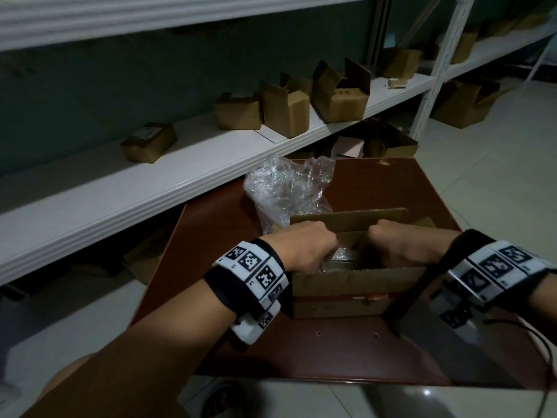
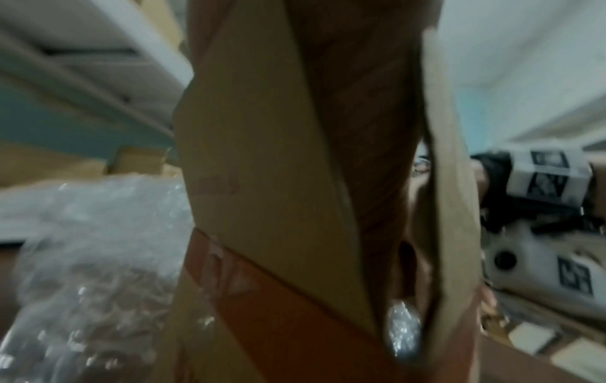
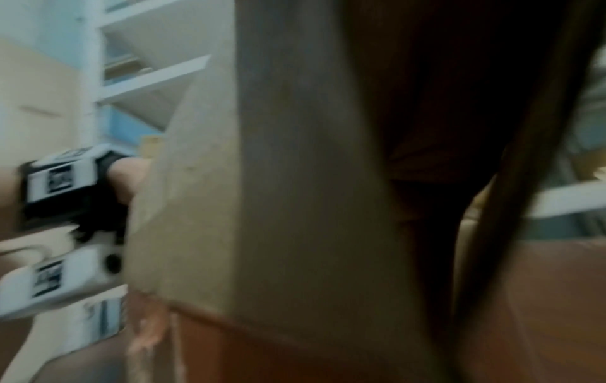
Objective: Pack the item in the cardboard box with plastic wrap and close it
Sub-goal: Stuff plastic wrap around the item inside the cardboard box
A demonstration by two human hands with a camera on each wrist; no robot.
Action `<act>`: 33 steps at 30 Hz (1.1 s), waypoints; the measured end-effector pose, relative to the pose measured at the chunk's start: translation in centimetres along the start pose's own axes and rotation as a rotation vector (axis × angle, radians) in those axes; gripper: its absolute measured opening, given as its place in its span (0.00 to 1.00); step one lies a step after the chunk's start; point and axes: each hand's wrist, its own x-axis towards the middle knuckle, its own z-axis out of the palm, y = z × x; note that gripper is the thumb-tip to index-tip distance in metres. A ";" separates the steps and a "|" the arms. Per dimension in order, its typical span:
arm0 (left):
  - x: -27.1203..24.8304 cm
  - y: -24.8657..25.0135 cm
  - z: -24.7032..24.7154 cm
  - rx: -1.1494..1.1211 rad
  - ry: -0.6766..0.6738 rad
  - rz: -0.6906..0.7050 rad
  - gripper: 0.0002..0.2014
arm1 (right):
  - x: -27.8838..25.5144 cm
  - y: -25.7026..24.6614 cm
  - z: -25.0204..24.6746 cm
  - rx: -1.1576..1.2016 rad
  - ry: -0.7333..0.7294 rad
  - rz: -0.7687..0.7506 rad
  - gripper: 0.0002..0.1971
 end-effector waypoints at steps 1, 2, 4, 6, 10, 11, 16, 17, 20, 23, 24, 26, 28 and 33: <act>0.1 -0.1 0.0 -0.029 -0.005 0.000 0.09 | 0.4 0.3 0.2 -0.004 -0.018 0.010 0.11; 0.1 -0.3 0.0 -0.052 -0.007 -0.002 0.10 | 0.7 0.6 0.3 -0.014 -0.025 0.012 0.09; 0.1 -0.5 0.2 -0.062 -0.010 -0.007 0.11 | 1.3 0.8 0.5 -0.016 -0.031 0.016 0.06; 0.1 -0.4 0.4 -0.043 0.000 -0.004 0.11 | 1.7 0.9 0.8 -0.013 -0.027 0.012 0.09; 0.2 -0.1 0.9 0.003 0.015 -0.012 0.10 | 1.7 1.1 1.4 0.003 -0.018 0.022 0.14; 0.2 -0.1 0.9 0.025 0.018 -0.008 0.10 | 1.6 1.0 1.4 -0.005 -0.010 -0.002 0.14; 0.0 0.3 0.9 0.088 0.037 -0.018 0.07 | 0.3 0.3 1.0 0.050 0.009 -0.103 0.13; 0.0 0.4 0.9 0.091 0.037 -0.029 0.08 | 0.2 0.3 1.0 0.050 0.020 -0.114 0.13; 0.1 0.6 1.1 0.084 0.040 -0.033 0.10 | 0.4 0.4 0.9 0.022 0.031 -0.120 0.13; 0.1 0.3 1.4 0.077 0.069 -0.019 0.07 | 0.3 0.3 0.7 0.018 0.024 -0.090 0.13; -0.1 0.3 1.3 0.072 0.069 -0.010 0.07 | 0.0 0.4 0.5 0.022 0.024 -0.076 0.13; -0.6 0.0 0.6 0.011 0.044 -0.010 0.11 | -0.6 0.6 0.2 0.057 0.036 -0.058 0.13; -1.6 -0.5 -0.7 -0.177 0.039 0.013 0.15 | -0.9 1.3 0.2 0.174 0.061 -0.099 0.15; -4.2 -3.6 -5.7 -0.630 0.724 -0.020 0.03 | -1.2 1.8 0.2 0.218 0.246 -0.207 0.10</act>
